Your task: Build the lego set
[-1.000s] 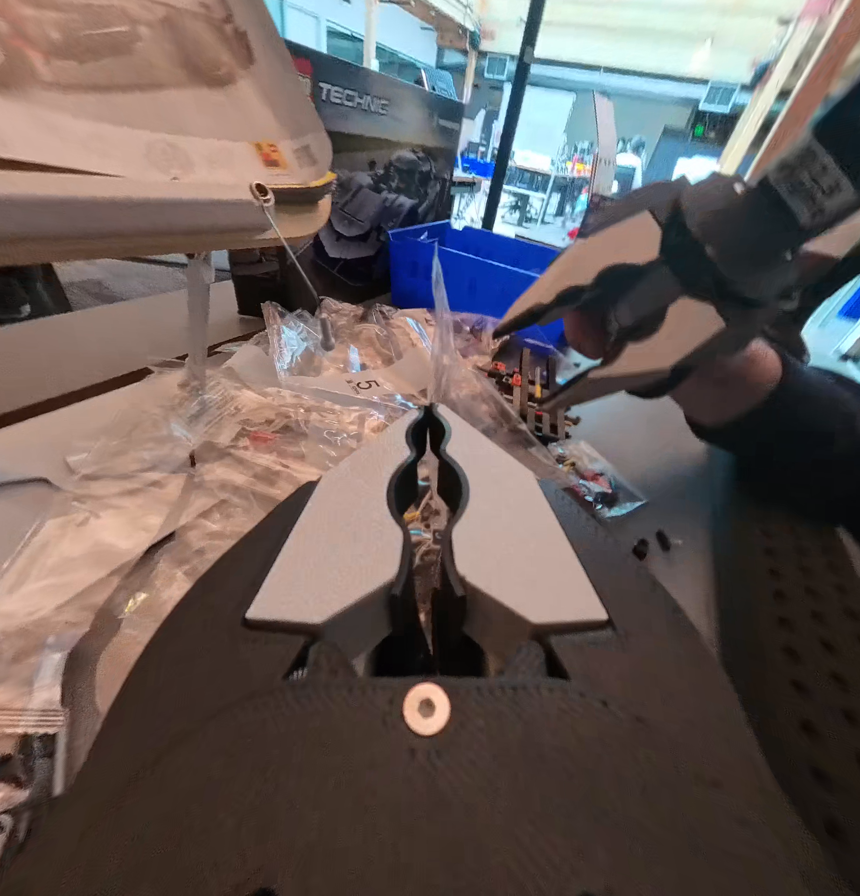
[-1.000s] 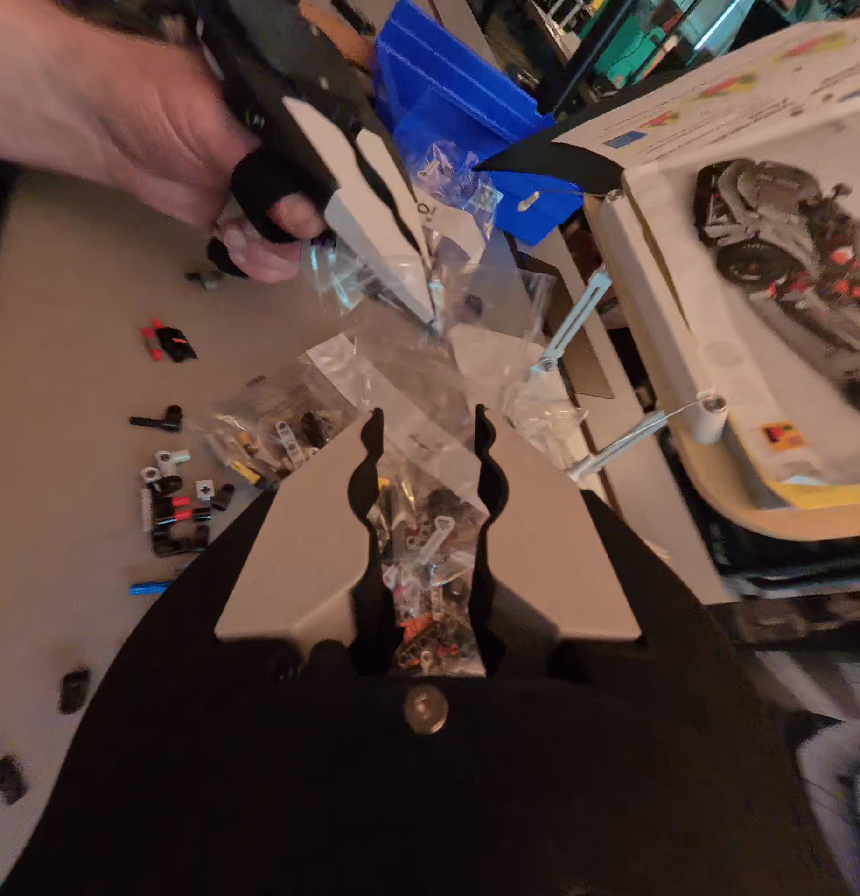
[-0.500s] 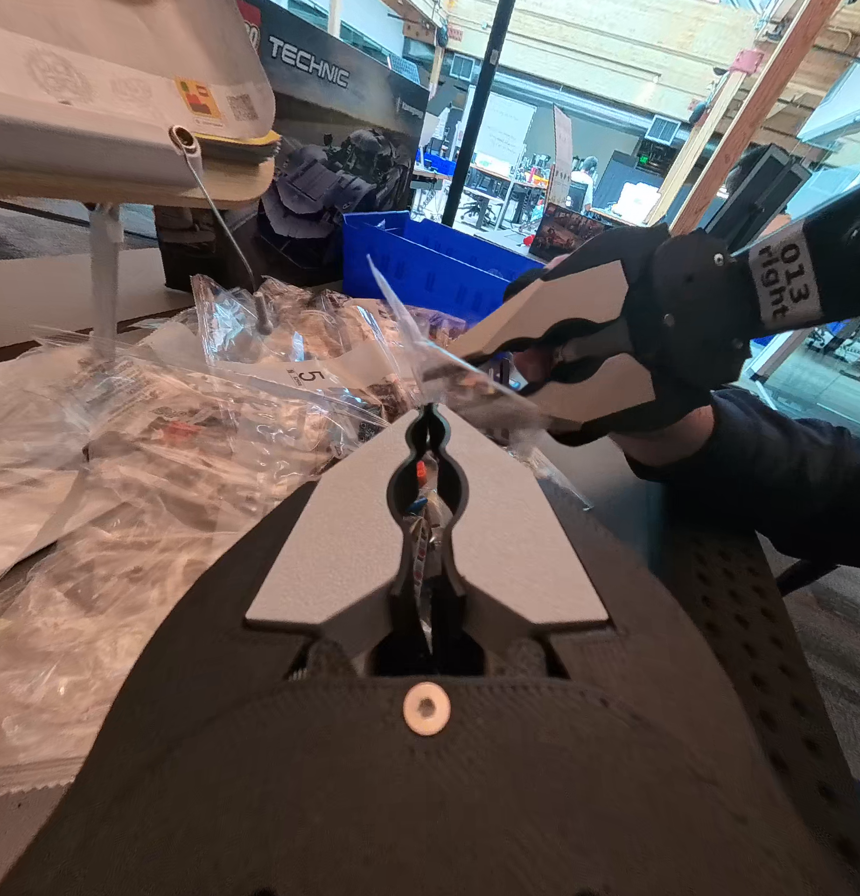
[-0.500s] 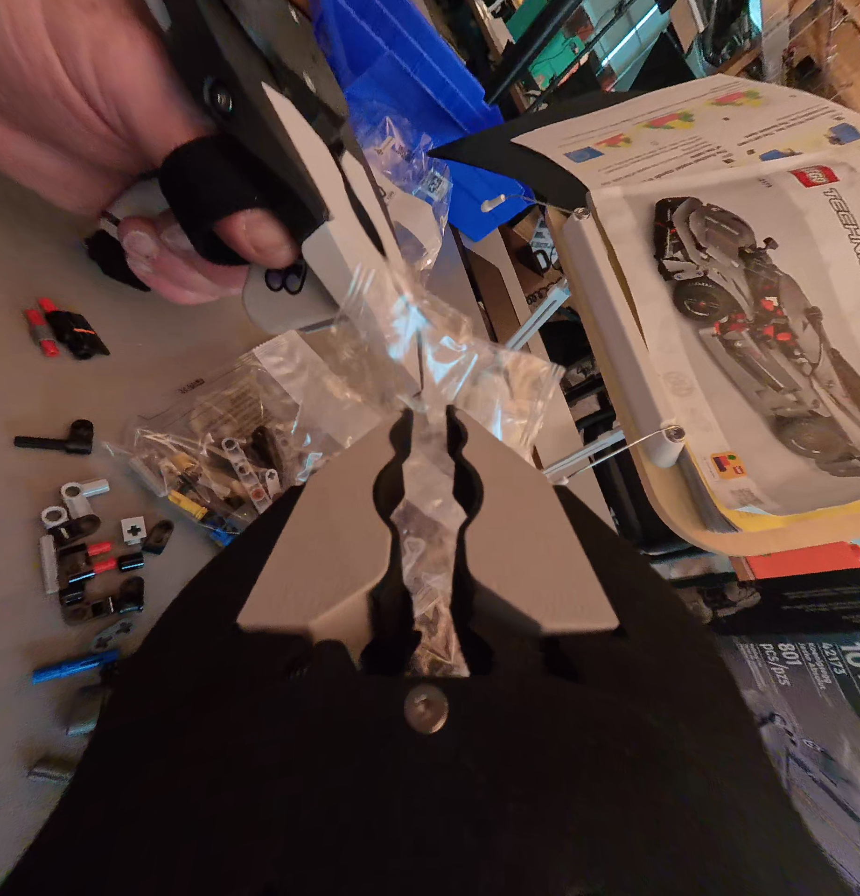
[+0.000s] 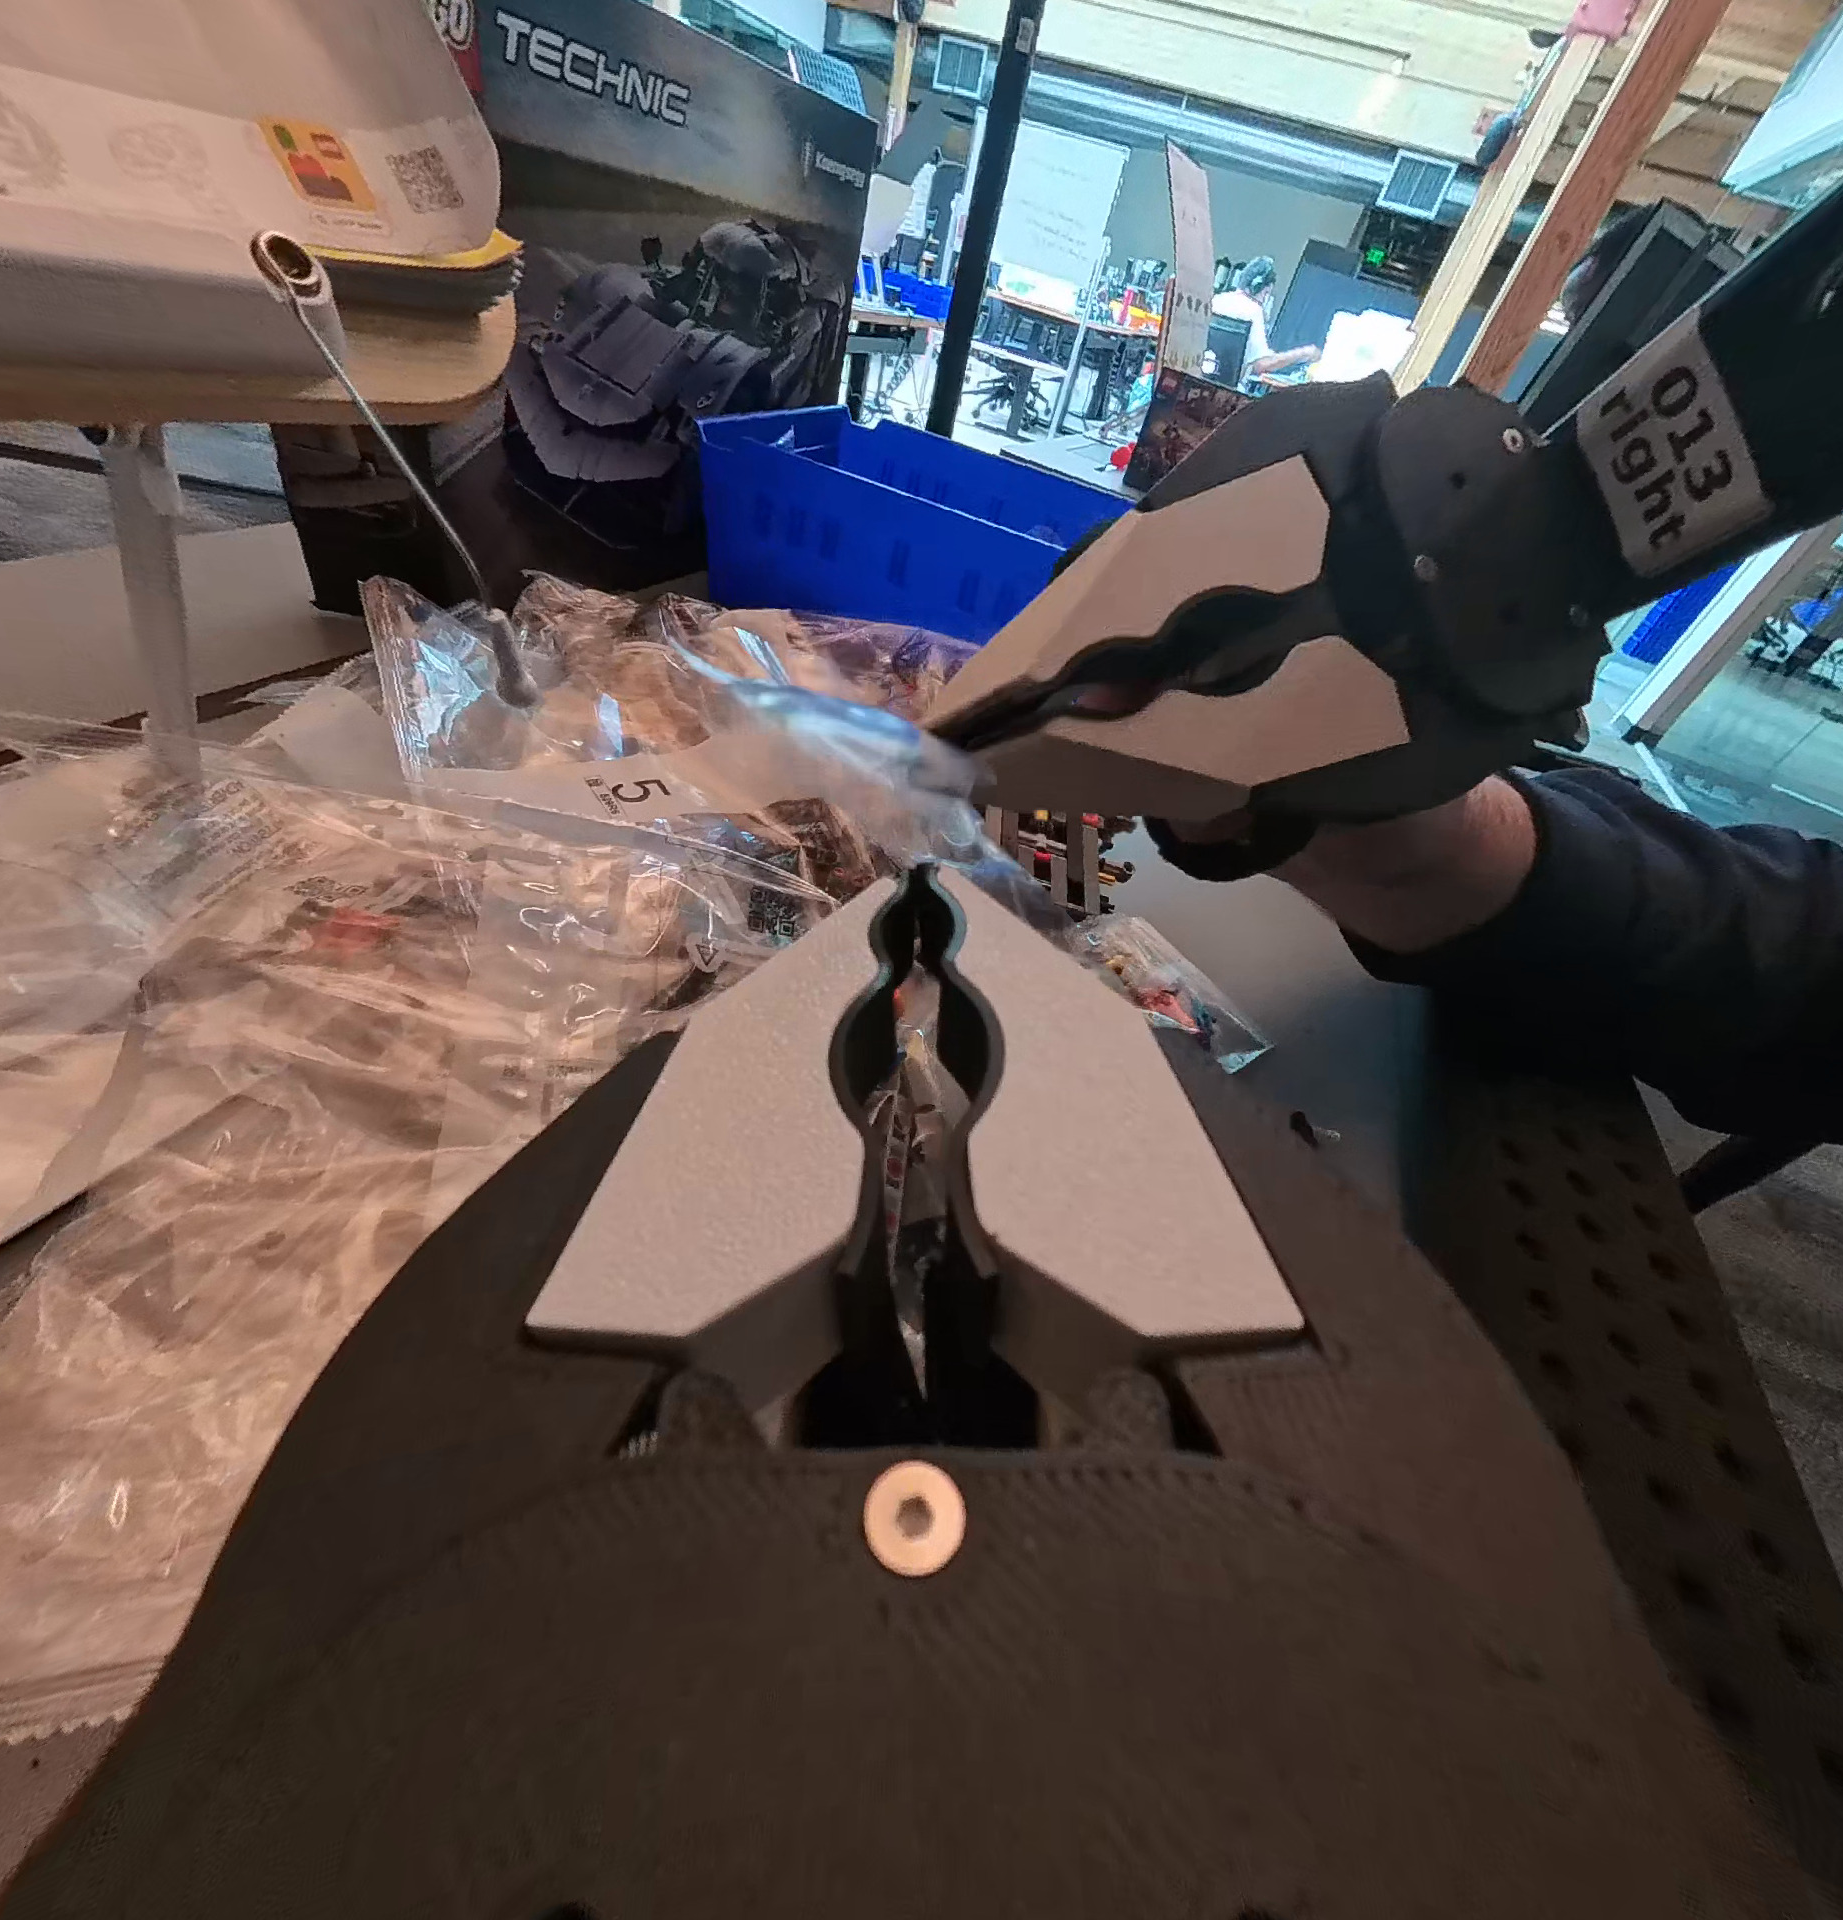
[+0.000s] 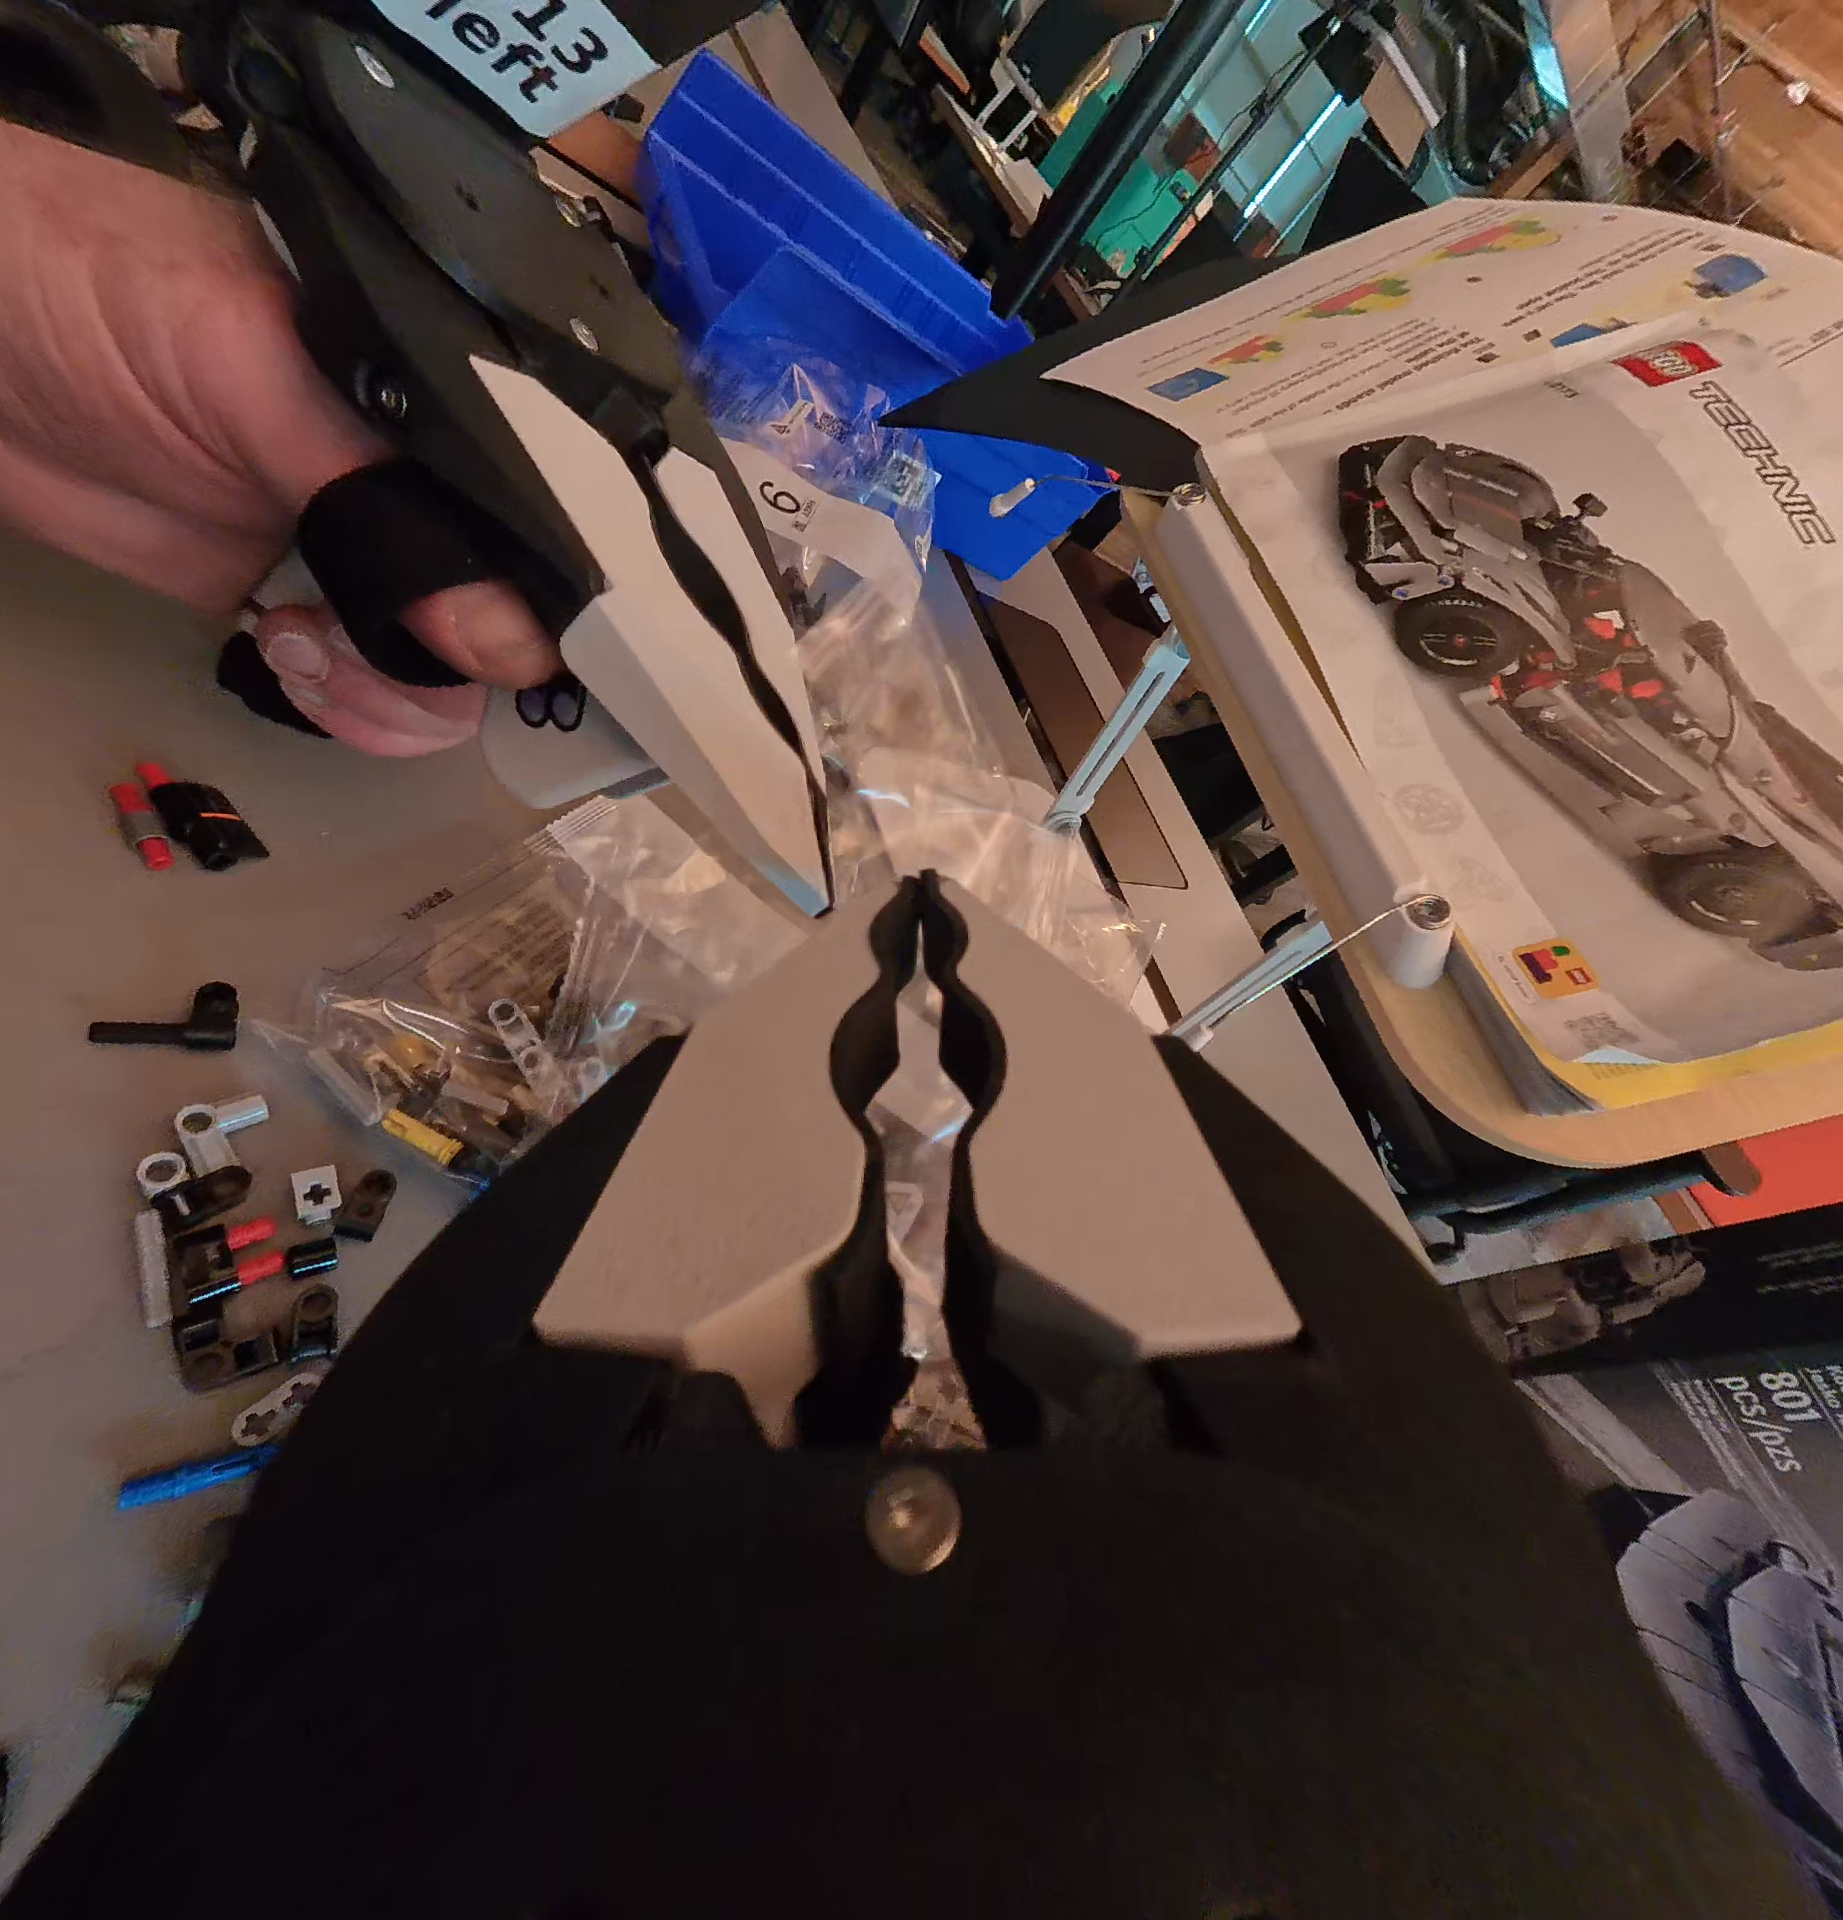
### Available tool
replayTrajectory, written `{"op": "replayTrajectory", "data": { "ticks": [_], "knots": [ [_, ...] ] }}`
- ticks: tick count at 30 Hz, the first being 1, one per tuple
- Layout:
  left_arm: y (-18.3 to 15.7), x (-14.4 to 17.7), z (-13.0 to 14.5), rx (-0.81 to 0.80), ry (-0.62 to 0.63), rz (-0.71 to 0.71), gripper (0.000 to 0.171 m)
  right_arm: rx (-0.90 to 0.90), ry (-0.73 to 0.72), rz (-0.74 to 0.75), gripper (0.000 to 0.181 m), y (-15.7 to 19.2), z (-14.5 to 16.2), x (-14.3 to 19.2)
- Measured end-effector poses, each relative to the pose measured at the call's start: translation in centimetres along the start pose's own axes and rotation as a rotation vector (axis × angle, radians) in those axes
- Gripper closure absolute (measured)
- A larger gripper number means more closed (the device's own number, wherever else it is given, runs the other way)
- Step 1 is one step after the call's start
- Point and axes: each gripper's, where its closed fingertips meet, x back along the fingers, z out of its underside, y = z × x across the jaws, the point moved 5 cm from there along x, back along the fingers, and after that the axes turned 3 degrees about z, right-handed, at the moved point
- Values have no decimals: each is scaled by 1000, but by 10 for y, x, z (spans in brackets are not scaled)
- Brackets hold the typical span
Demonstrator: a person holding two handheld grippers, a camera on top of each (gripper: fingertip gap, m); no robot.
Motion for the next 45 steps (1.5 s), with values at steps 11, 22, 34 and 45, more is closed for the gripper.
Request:
{"op": "replayTrajectory", "data": {
  "ticks": [11, 22, 34, 45],
  "knots": [
    [-5, -3, 2, -64, 29, -2, 171, -22, 33, 1, 159, -4, 6, -3],
    [-8, -5, 3, -92, 45, 10, 171, -35, 43, -27, 181, -4, 12, -2],
    [-10, -6, 4, -107, 54, 17, 171, -88, 27, 1, 154, -12, 12, -1],
    [-17, -11, 11, -207, 117, 11, 171, -187, -1, -137, 178, -4, 16, -3]
  ]
}}
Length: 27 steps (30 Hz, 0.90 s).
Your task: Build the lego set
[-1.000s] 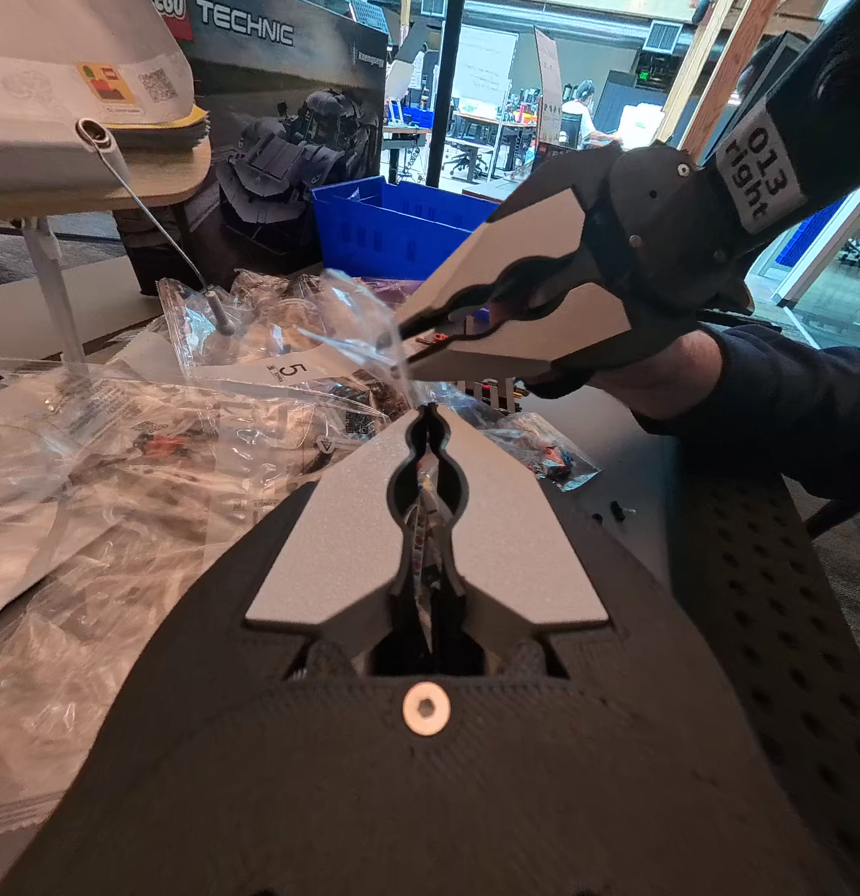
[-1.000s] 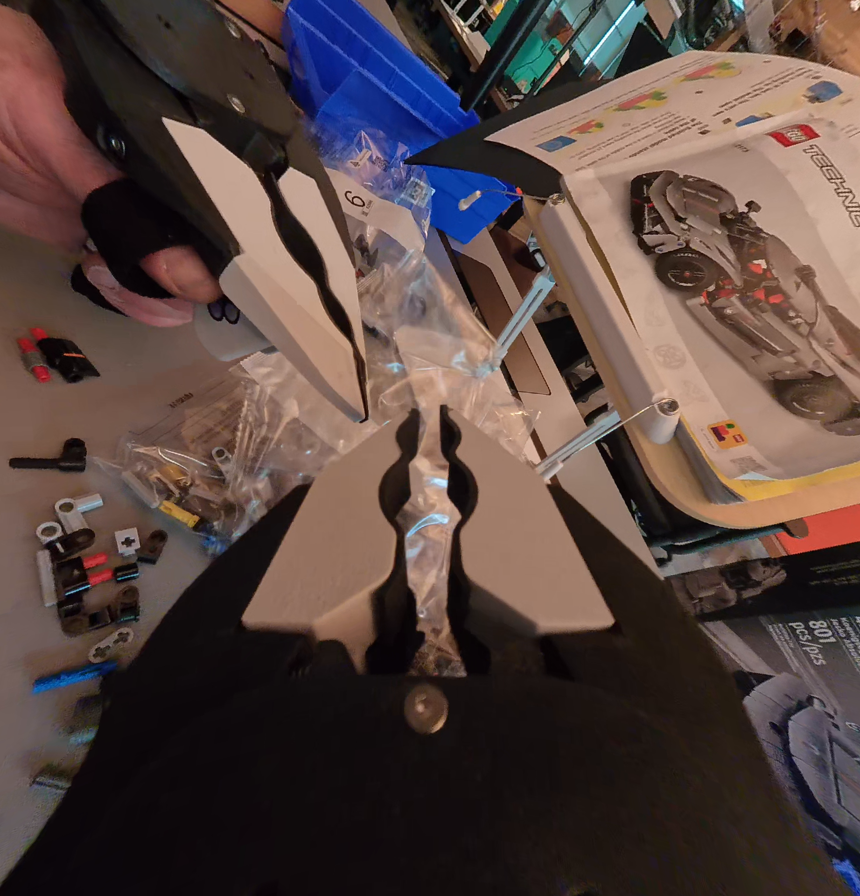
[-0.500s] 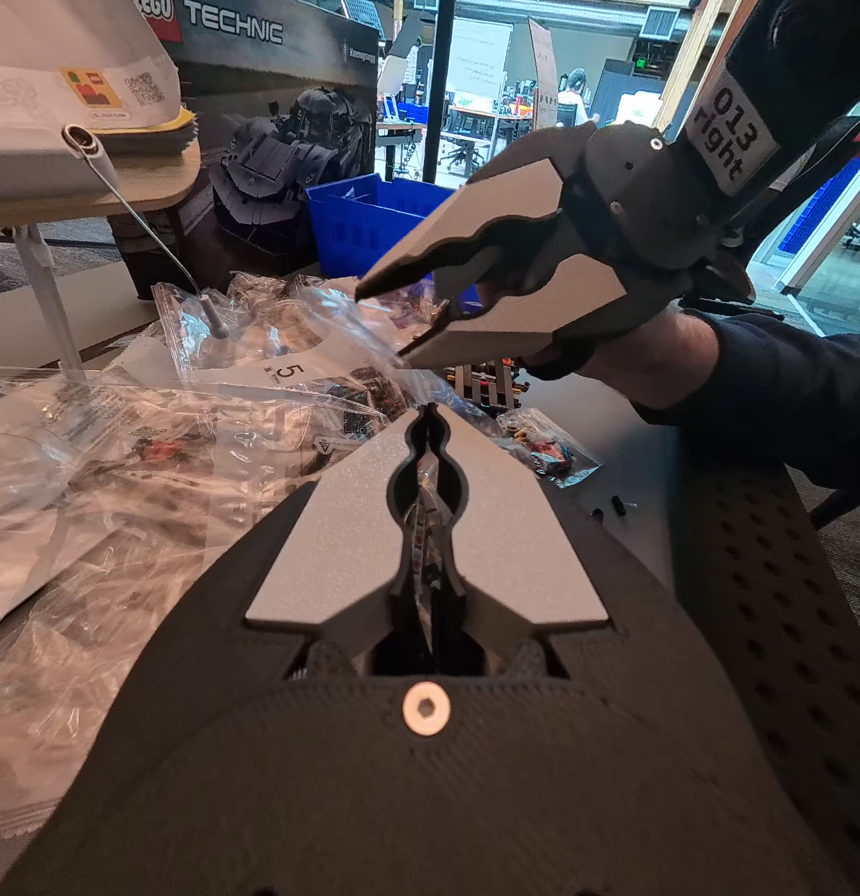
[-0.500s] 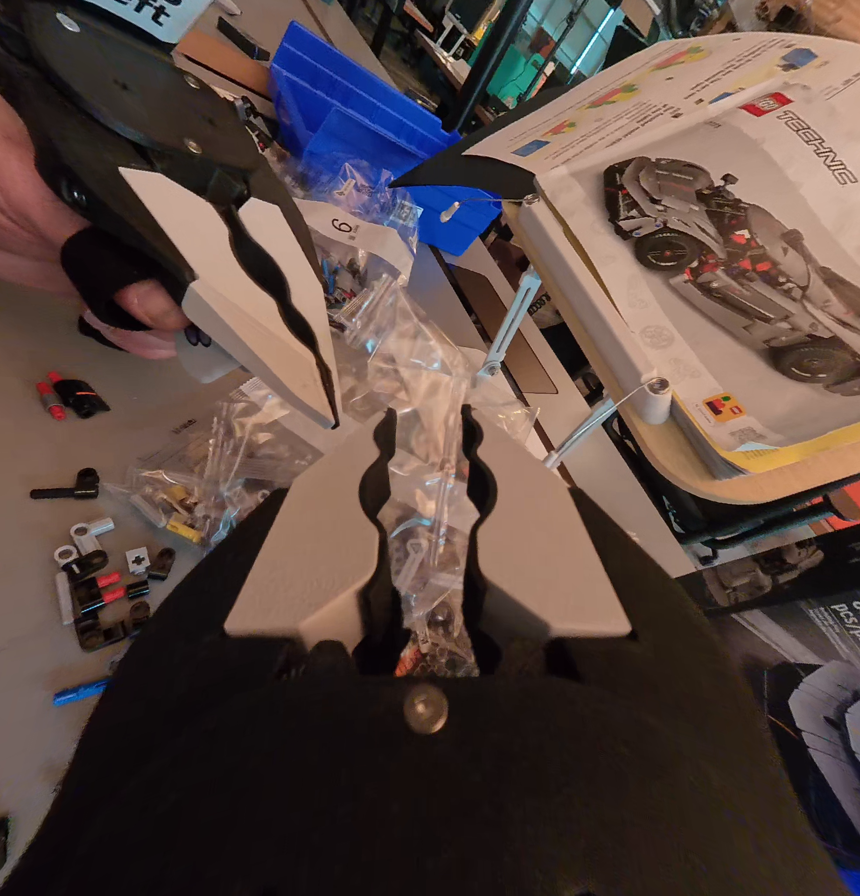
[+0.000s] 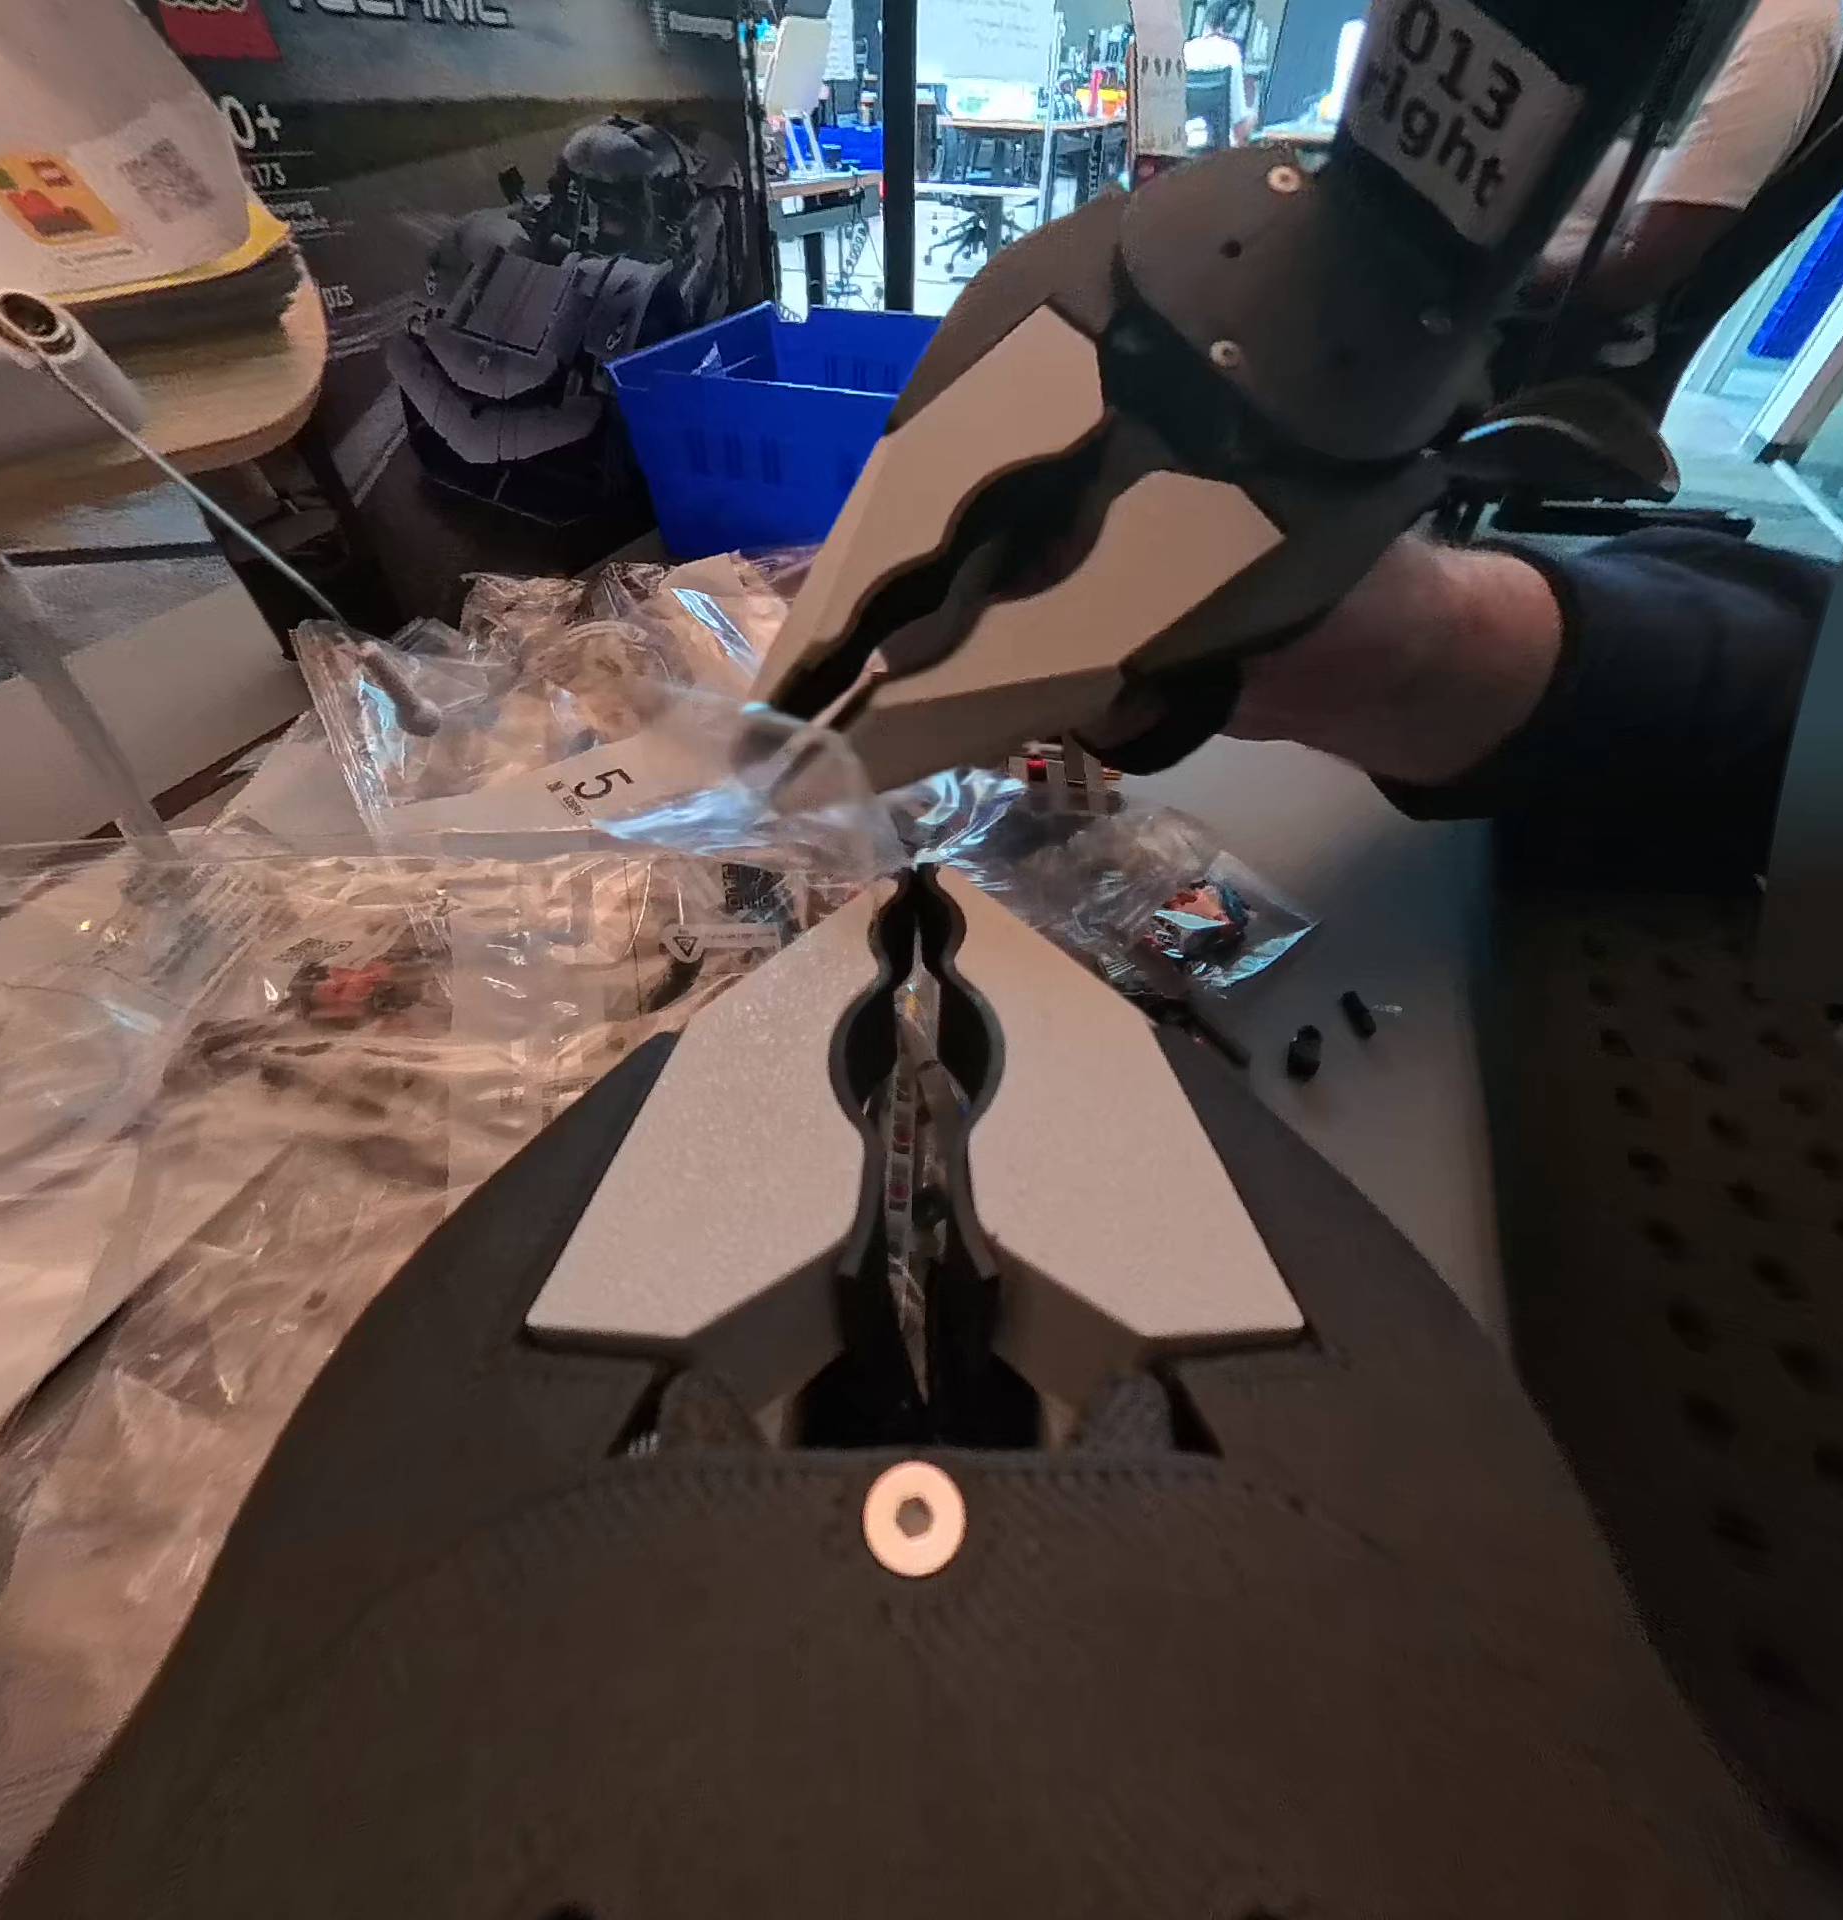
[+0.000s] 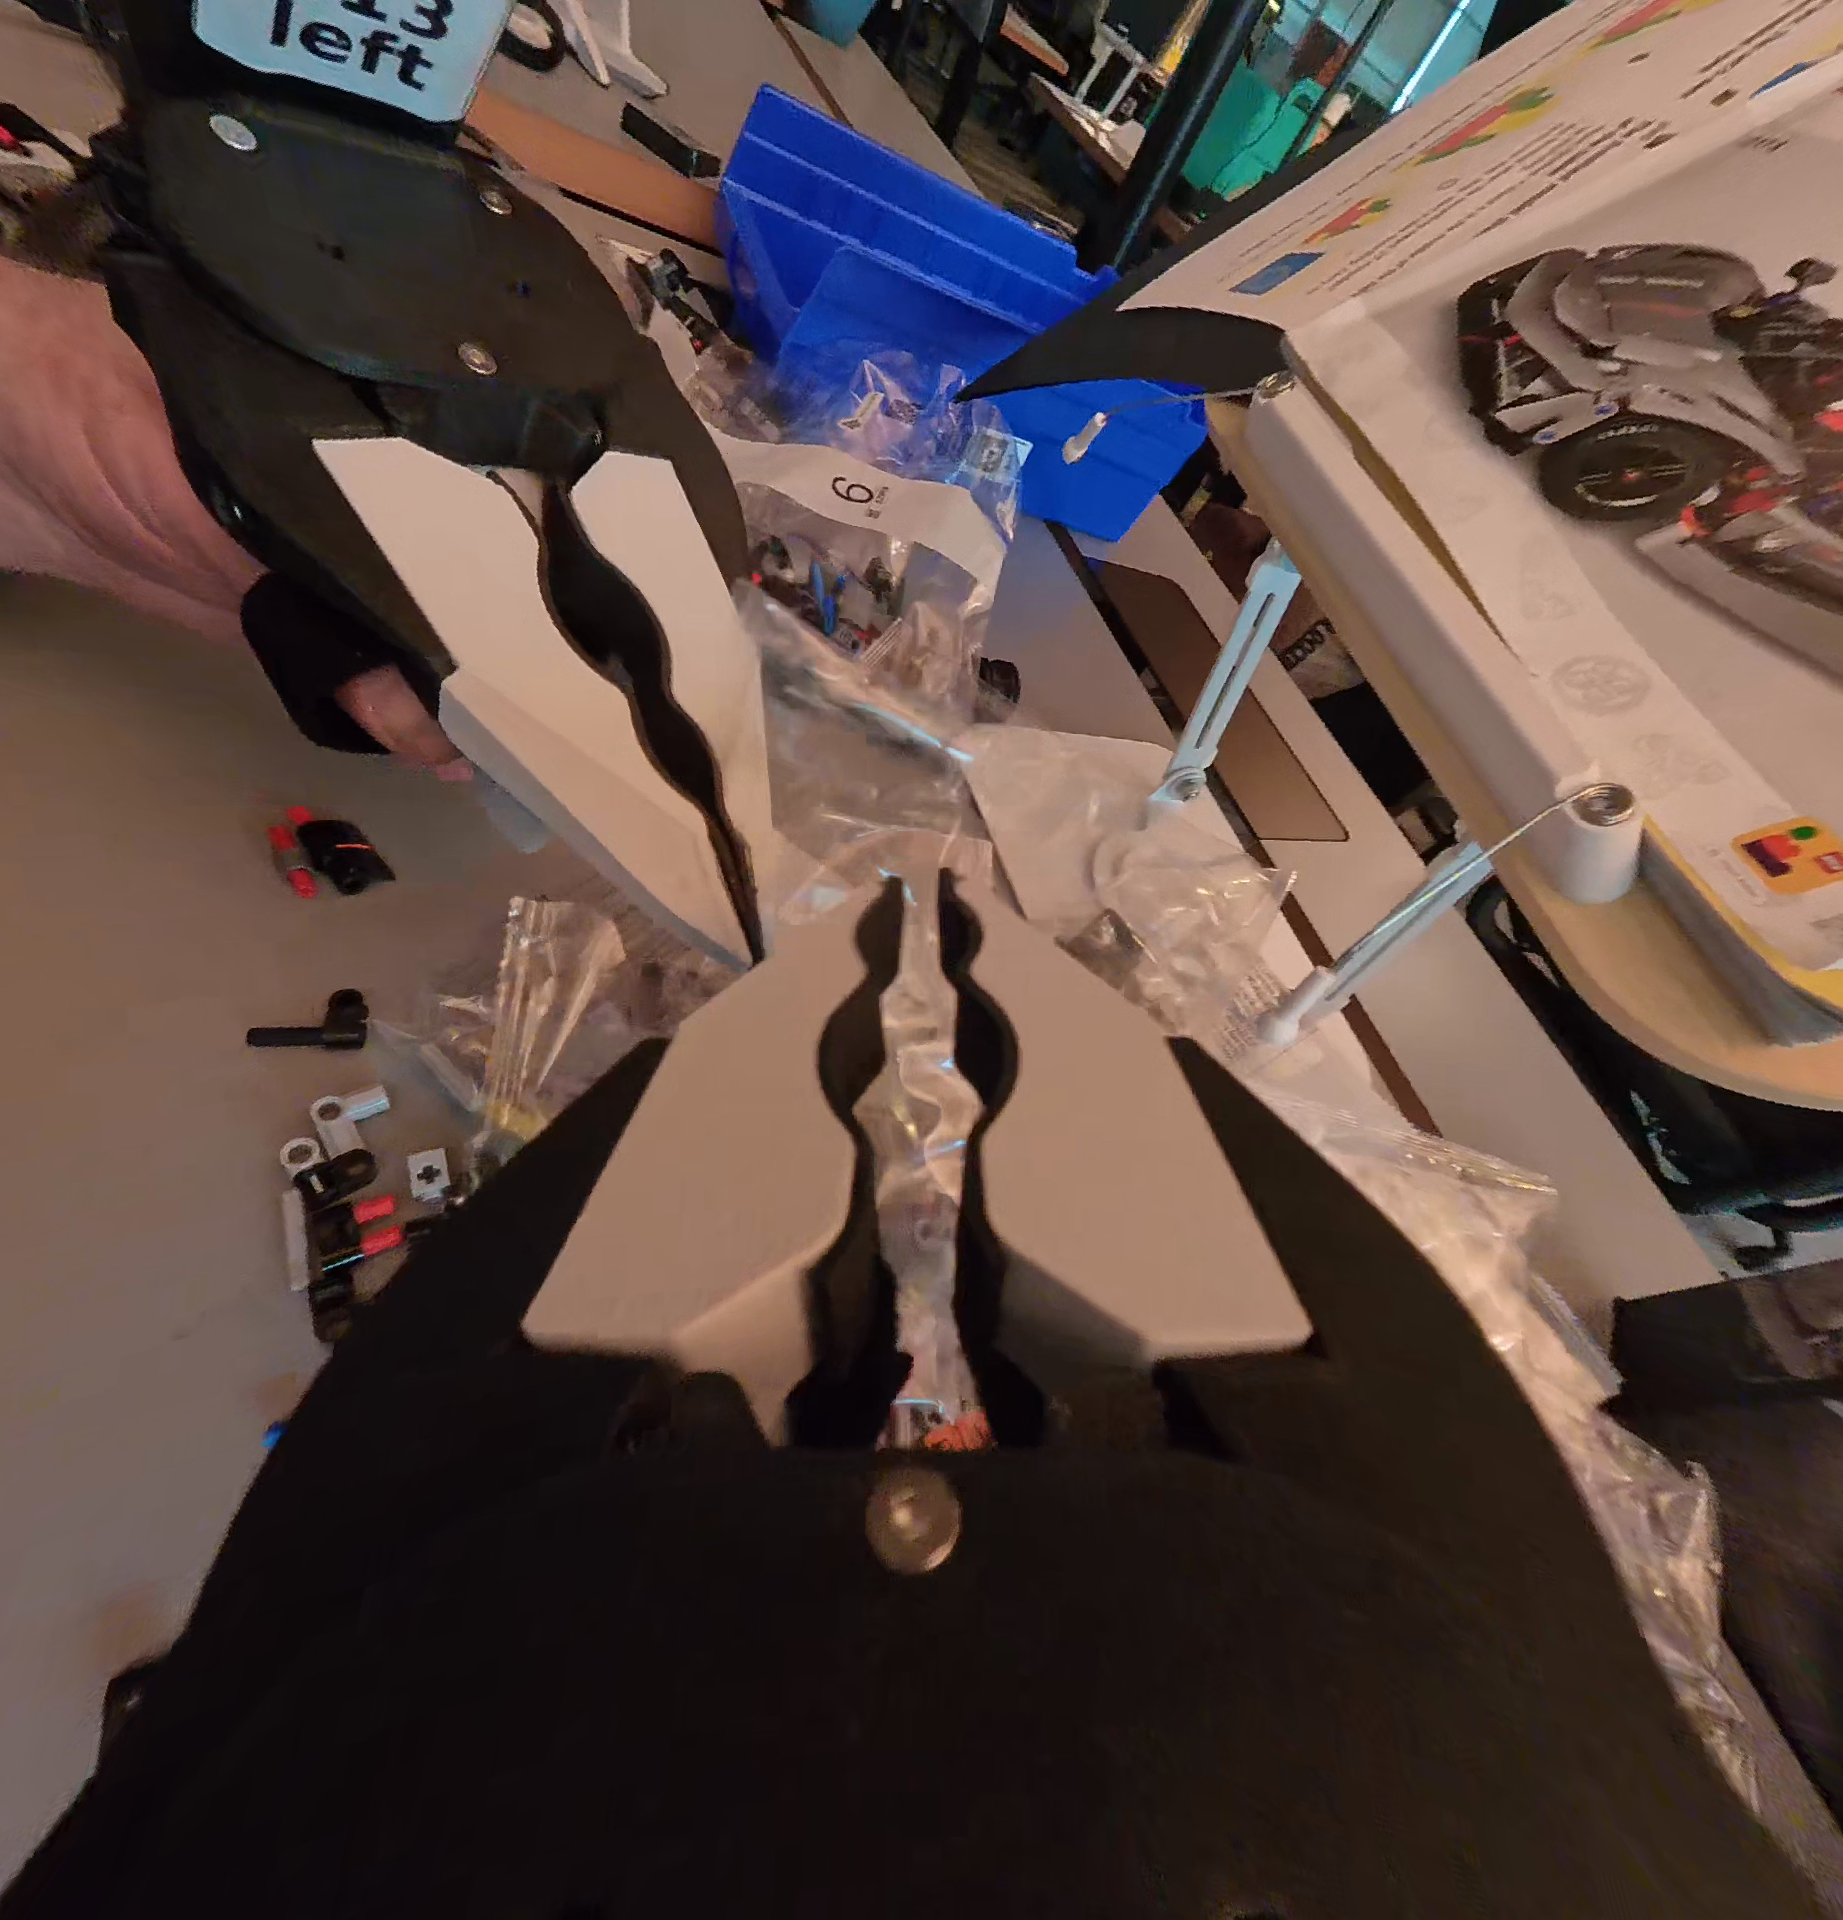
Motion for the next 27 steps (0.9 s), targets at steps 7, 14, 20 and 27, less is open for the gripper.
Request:
{"op": "replayTrajectory", "data": {
  "ticks": [7, 14, 20, 27],
  "knots": [
    [-2, -1, 2, -24, 18, -2, 171, -55, -3, -28, 181, -5, 2, 3],
    [-4, -3, 4, -27, 39, 18, 171, -123, -29, -5, 181, -18, 3, 12],
    [-7, -3, 5, -30, 49, 41, 171, -148, -32, 13, 181, -26, 6, 16],
    [-7, -1, 2, -18, 28, 48, 171, -180, -34, 38, 181, -36, 10, 22]
  ]
}}
